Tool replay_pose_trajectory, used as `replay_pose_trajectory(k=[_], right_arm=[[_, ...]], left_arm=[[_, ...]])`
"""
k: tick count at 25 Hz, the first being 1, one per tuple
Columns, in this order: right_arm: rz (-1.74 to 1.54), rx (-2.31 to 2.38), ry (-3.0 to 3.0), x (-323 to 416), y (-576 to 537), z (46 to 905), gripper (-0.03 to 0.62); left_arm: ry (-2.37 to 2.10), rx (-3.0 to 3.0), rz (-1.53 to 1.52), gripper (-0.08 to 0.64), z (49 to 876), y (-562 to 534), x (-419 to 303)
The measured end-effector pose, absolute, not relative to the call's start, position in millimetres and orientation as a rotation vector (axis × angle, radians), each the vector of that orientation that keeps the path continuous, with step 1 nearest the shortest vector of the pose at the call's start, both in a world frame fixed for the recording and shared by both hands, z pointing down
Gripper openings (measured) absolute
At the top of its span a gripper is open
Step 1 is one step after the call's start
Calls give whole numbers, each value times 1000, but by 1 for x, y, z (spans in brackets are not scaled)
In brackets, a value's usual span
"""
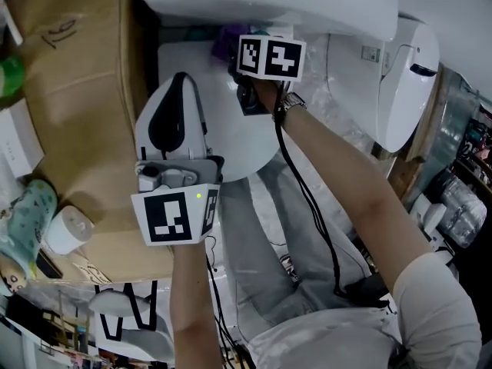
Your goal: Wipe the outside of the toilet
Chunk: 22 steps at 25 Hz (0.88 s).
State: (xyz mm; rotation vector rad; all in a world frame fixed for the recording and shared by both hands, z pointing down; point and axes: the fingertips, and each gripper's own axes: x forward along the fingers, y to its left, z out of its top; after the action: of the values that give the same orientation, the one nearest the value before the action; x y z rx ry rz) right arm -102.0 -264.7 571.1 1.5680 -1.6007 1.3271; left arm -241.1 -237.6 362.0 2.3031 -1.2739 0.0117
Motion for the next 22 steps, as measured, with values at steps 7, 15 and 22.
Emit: replay_pose_trajectory(k=[7,15,22], right_arm=[[1336,1502,-1668,-166,-286,572,153],[1301,1367,-1827,-225,-304,559,153],[1298,1272,-1947,-218,-285,526,153]], left_arm=[[-1275,2294,-6,5,361,-237,-251],[-1328,2276,-25,5,357,-227,-262],[-1442,2236,-19,5,348,-219,-262]])
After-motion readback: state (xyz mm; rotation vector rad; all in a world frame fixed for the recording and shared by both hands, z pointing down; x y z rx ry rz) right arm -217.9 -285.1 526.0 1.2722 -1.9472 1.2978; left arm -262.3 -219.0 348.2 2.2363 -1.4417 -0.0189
